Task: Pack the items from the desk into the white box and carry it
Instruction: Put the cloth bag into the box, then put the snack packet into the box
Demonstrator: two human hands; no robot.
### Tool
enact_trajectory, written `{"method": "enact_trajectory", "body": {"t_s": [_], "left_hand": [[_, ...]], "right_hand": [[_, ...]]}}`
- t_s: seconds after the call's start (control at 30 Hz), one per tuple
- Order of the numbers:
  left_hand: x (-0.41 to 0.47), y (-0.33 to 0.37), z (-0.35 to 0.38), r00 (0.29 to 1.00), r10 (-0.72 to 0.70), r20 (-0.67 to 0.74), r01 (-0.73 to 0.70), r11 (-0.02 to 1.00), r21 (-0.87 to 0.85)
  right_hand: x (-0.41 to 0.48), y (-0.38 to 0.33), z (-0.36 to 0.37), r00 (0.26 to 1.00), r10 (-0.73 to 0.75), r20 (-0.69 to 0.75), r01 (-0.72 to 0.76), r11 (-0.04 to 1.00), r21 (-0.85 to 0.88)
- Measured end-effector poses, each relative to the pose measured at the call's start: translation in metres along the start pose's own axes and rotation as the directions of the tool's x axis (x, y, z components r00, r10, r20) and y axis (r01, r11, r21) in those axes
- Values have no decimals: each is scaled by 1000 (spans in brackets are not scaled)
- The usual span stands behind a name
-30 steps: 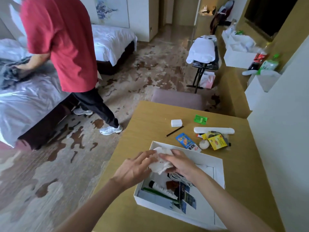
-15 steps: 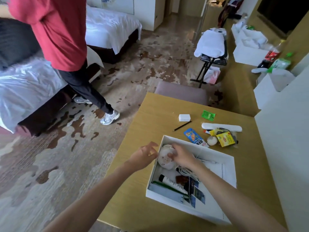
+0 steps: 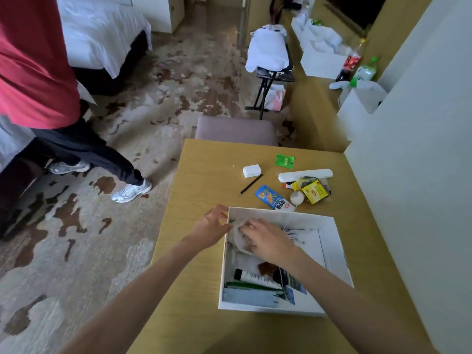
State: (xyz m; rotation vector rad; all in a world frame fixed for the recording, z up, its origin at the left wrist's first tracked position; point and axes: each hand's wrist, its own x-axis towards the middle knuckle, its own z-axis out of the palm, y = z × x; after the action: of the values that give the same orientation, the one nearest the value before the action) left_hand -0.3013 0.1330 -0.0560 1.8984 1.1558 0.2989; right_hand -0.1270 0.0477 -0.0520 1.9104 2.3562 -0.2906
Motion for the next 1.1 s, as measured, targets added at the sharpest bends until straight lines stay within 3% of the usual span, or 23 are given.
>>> {"method": "enact_trajectory", "body": {"t_s": [0.1,0.43,0.7,0.83,0.93,1.1], "left_hand": [[1,-3,-1,1000,3,4,-3,1000,-13],[-2,-10,1,1000,14,18,-14,1000,-14],[-3,-10,1,997,67,44,-65,997,-40],[8,-7,2,991,130,5,-130,991,-1],[27,1,2,980,173,-96,-166,983,76],[65,31,7,973,212,-89,-199,971,134]], "right_hand": [[-2,4,11,999,34,-6,-34,996,77],[2,-11,31,962,85,-259,-44,986,161],[7,-22,40,988,114,-107,-111,993,32],[-7,-17,20,985,155,-75,-139,972,188],[-24,-6,-6,973,193,-130,-136,924,358],[-42,38,-55,886,394,-246,-204,806,556]]}}
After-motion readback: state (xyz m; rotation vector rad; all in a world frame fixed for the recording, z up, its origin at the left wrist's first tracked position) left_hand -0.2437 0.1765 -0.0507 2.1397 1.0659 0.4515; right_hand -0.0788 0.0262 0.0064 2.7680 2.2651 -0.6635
